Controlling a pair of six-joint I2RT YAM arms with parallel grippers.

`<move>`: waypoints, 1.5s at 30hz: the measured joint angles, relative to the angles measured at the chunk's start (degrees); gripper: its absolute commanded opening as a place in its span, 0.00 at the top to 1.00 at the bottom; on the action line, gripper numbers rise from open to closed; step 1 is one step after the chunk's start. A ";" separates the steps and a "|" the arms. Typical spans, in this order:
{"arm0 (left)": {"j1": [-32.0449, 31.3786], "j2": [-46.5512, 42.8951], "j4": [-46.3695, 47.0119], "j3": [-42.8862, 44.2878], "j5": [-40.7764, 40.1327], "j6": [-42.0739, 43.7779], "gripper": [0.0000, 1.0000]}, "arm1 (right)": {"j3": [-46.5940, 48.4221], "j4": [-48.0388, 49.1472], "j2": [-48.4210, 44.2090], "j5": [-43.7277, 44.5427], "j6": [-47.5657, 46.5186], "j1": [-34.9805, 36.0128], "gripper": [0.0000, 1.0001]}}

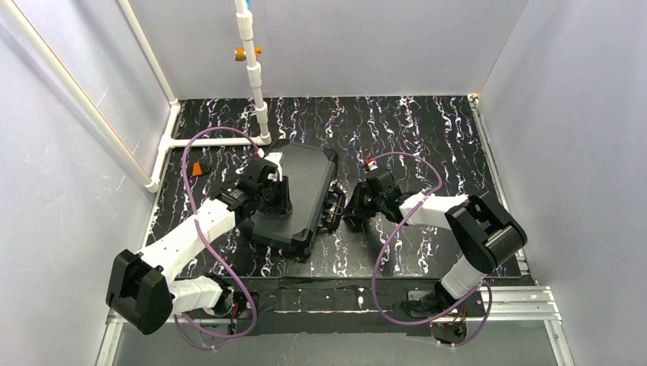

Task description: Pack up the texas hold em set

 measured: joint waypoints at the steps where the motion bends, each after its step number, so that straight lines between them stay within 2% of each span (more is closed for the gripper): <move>1: 0.00 0.00 0.02 0.00 0.00 0.00 0.69 | 0.02 0.00 0.00 -0.09 0.00 0.04 0.83; 45: -0.07 -0.09 0.46 -0.22 -0.04 0.02 0.70 | 6.25 -1.29 -0.52 -1.46 0.13 1.20 0.83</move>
